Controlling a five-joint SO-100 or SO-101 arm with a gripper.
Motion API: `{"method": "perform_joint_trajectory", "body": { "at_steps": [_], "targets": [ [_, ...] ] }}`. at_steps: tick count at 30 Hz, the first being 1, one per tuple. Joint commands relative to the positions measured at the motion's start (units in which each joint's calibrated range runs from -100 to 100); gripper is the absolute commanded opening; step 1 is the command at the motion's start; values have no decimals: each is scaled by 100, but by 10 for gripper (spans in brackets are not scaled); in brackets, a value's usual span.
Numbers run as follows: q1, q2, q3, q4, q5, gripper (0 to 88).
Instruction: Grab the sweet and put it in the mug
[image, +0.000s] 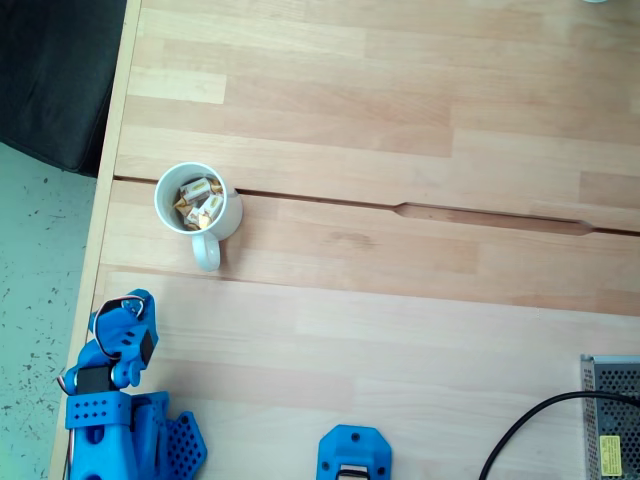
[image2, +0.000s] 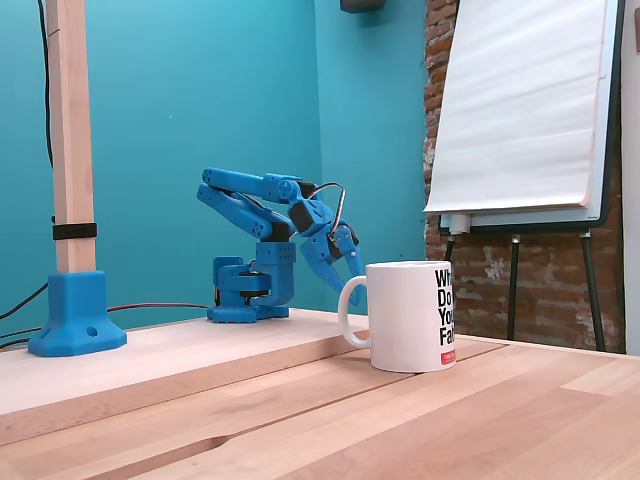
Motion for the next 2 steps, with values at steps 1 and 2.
{"method": "perform_joint_trajectory", "body": {
  "at_steps": [1,2],
  "targets": [
    [-63,-48,-46,-88,5,0],
    [-63,-48,-46,-88,5,0]
  ]
}}
